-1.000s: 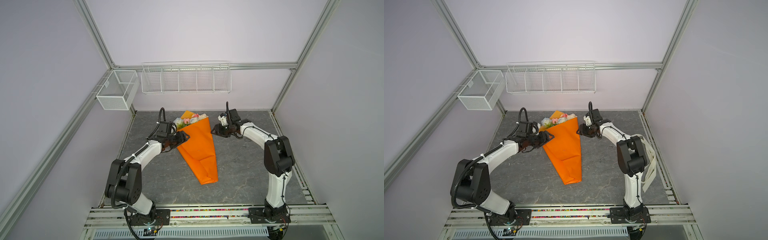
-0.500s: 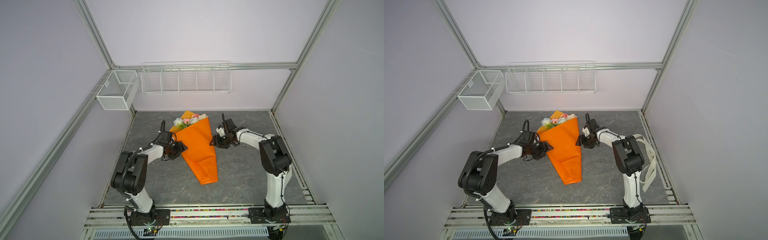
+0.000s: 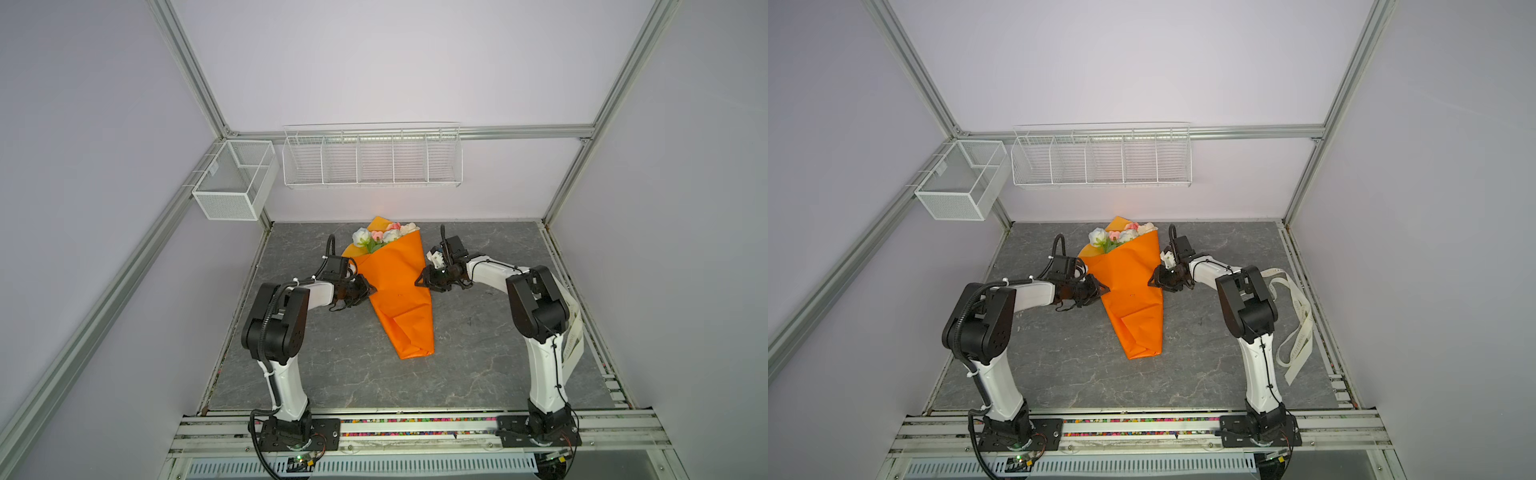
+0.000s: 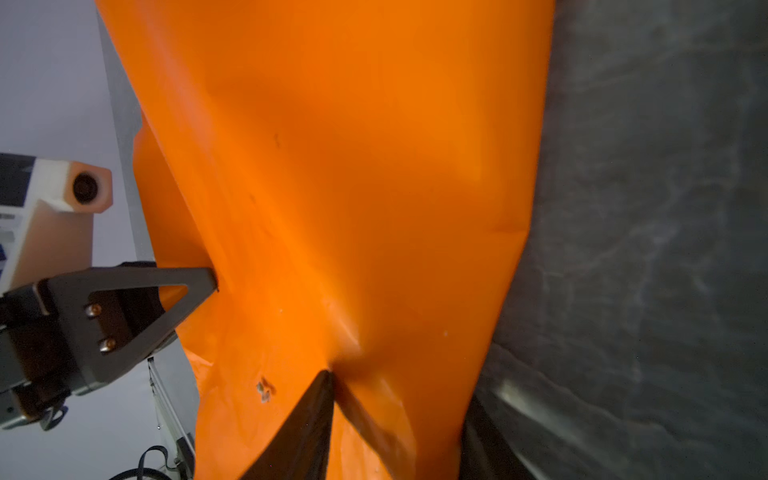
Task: Tie the bouquet of fake flowers
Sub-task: 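Open both grippers and release the orange cone, drawing them back, then move the right gripper to the cream ribbon and grasp it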
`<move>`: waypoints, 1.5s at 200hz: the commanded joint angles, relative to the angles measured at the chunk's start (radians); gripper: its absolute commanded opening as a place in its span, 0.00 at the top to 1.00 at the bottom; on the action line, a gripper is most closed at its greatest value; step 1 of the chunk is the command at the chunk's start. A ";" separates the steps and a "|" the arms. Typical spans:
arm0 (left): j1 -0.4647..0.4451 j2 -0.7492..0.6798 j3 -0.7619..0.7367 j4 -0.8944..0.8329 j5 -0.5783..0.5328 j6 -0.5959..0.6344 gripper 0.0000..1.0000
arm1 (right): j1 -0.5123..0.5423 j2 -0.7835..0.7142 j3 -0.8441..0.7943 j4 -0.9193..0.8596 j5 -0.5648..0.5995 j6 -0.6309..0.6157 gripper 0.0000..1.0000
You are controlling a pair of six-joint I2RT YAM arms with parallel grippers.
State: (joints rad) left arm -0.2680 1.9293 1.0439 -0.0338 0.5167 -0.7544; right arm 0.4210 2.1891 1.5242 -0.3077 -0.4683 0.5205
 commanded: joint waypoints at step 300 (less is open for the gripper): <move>0.189 -0.079 0.236 -0.238 -0.027 0.136 0.32 | -0.247 -0.489 -0.154 -0.206 0.329 -0.100 0.27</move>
State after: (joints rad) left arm -0.0845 1.9251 1.3361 -0.2180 0.5129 -0.6529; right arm 0.2199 1.8462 1.5246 -0.4335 -0.3191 0.4629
